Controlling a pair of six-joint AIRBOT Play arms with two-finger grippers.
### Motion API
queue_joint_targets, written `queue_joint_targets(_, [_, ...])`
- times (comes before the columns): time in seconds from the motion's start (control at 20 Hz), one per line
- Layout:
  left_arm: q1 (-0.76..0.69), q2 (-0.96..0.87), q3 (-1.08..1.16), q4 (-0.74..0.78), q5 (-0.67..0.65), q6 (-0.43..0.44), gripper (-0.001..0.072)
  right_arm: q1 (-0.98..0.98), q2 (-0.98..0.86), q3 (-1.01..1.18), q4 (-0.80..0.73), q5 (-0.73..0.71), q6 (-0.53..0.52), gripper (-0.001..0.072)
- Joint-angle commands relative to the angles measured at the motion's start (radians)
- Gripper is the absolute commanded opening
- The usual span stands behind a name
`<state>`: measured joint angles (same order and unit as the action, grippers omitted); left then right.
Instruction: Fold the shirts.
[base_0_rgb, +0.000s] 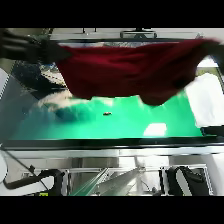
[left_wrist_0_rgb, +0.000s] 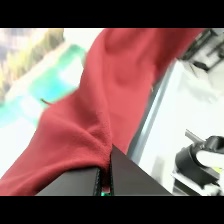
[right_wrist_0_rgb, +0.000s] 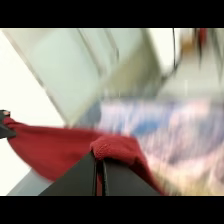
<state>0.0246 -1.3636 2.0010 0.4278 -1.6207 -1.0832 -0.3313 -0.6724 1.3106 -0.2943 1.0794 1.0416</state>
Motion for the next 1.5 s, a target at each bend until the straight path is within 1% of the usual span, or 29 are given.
queue_joint_targets(0.0, [0.018,0.157,0.062,-0.009,0.052,-0.024,0.0026,-0.016,0.082,0.142,-0.050,-0.064,-0.011,0.0019])
queue_joint_targets(0.15, [0.056,0.234,-0.050,0.008,0.116,0.027,0.0027,-0.014,0.042,0.142,-0.052,-0.064,-0.025,0.0020])
queue_joint_targets(0.3, [0.056,0.183,-0.164,0.024,0.150,0.047,0.0028,-0.013,-0.092,0.133,-0.050,-0.006,-0.025,0.0020])
queue_joint_targets(0.4, [0.035,0.074,-0.221,0.024,0.150,0.068,0.0028,0.016,-0.207,0.109,-0.069,0.019,-0.025,0.0020])
queue_joint_targets(0.55, [0.002,-0.153,-0.272,0.024,0.147,0.097,0.0029,0.116,-0.411,0.048,-0.195,0.007,-0.025,0.0021])
queue_joint_targets(0.65, [-0.010,-0.346,-0.259,0.026,0.144,0.109,0.0030,0.171,-0.562,0.008,-0.274,-0.056,-0.025,0.0021])
queue_joint_targets(0.7, [-0.009,-0.454,-0.227,0.026,0.143,0.117,0.0032,0.192,-0.650,-0.005,-0.299,-0.114,-0.024,0.0021])
queue_joint_targets(0.75, [-0.002,-0.552,-0.184,0.028,0.143,0.113,0.0131,0.200,-0.732,-0.008,-0.299,-0.164,-0.024,0.0023])
queue_joint_targets(0.8, [0.013,-0.645,-0.126,0.025,0.133,0.088,0.0291,0.201,-0.808,-0.007,-0.278,-0.203,-0.024,0.0081])
queue_joint_targets(0.85, [0.040,-0.722,-0.060,0.025,0.105,0.049,0.0291,0.191,-0.862,-0.007,-0.237,-0.227,-0.024,0.0295])
queue_joint_targets(0.9, [0.070,-0.773,0.001,0.025,0.071,0.012,0.0291,0.172,-0.892,-0.006,-0.192,-0.230,-0.025,0.0420])
queue_joint_targets(0.95, [0.105,-0.803,0.050,0.024,0.042,-0.034,0.0291,0.149,-0.901,-0.006,-0.164,-0.224,-0.025,0.0490])
queue_joint_targets(1.0, [0.144,-0.811,0.077,0.025,0.012,-0.079,0.0291,0.122,-0.893,-0.006,-0.166,-0.207,-0.025,0.0537])
queue_joint_targets(1.05, [0.179,-0.798,0.074,0.026,-0.015,-0.092,0.0291,0.086,-0.878,-0.006,-0.166,-0.173,-0.025,0.0535])
queue_joint_targets(1.15, [0.230,-0.724,-0.024,0.040,-0.057,-0.105,0.0291,0.004,-0.840,-0.006,-0.169,-0.062,-0.025,0.0533])
queue_joint_targets(1.2, [0.238,-0.677,-0.090,0.089,-0.080,-0.105,0.0290,-0.034,-0.824,-0.007,-0.188,0.004,-0.025,0.0533])
queue_joint_targets(1.3, [0.224,-0.548,-0.278,0.260,-0.096,-0.093,0.0291,-0.098,-0.802,-0.020,-0.268,0.154,-0.013,0.0533])
queue_joint_targets(1.4, [0.183,-0.402,-0.498,0.417,-0.055,-0.071,0.0291,-0.148,-0.784,-0.072,-0.332,0.276,0.015,0.0526])
queue_joint_targets(1.45, [0.159,-0.327,-0.615,0.452,-0.013,-0.056,0.0291,-0.172,-0.774,-0.114,-0.346,0.304,0.020,0.0525])
